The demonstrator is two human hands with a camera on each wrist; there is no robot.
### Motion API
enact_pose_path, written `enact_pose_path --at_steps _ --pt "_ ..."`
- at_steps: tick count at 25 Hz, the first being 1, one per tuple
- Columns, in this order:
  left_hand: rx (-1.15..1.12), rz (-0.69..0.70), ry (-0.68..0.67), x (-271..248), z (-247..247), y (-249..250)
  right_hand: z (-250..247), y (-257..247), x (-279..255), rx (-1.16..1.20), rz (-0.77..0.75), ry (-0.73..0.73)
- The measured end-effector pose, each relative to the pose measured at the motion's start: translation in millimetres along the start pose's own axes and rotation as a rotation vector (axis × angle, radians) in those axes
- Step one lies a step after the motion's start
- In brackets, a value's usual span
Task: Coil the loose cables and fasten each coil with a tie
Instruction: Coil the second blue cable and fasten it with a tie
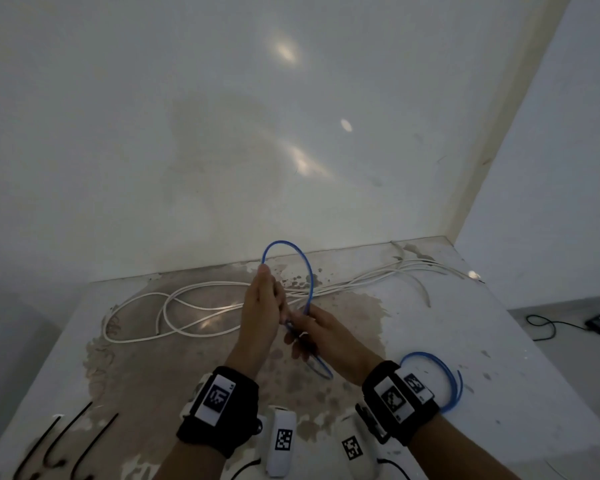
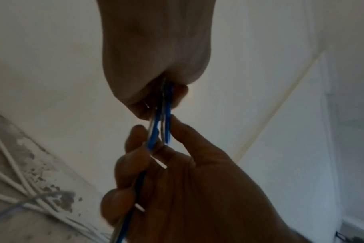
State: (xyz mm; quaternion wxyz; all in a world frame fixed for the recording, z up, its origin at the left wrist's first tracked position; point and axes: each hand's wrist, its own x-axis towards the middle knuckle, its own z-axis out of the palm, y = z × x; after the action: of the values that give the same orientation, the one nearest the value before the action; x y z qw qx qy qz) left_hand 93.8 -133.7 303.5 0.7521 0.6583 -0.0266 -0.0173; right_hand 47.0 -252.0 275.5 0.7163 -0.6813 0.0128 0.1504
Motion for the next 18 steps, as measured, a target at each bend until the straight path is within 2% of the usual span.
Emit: enact_pose_path --at_steps 3,7,10,12,15,18 --pt "-0.283 -0.226 0.081 7 -9 7 -1 7 -6 -0.236 -0.044 -0.105" --pt "-0.253 -0.297 -0.011 13 -33 12 -20 18 -9 -0.645 -0.182 -0.149" --pt "-0.158 -0.350 -0.119 14 -45 17 -39 27 -10 -1.115 -0.307 0.062" --pt "-0.111 -0.369 -0.142 14 -48 21 -49 29 -11 -1.285 -0.263 0.205" --pt "-0.018 -0.360 -0.155 17 -53 28 -61 37 -12 -1.113 -0.161 0.319" --pt "0.092 -0.319 -0.202 14 -49 35 -63 43 -8 -0.823 -0.153 0.462"
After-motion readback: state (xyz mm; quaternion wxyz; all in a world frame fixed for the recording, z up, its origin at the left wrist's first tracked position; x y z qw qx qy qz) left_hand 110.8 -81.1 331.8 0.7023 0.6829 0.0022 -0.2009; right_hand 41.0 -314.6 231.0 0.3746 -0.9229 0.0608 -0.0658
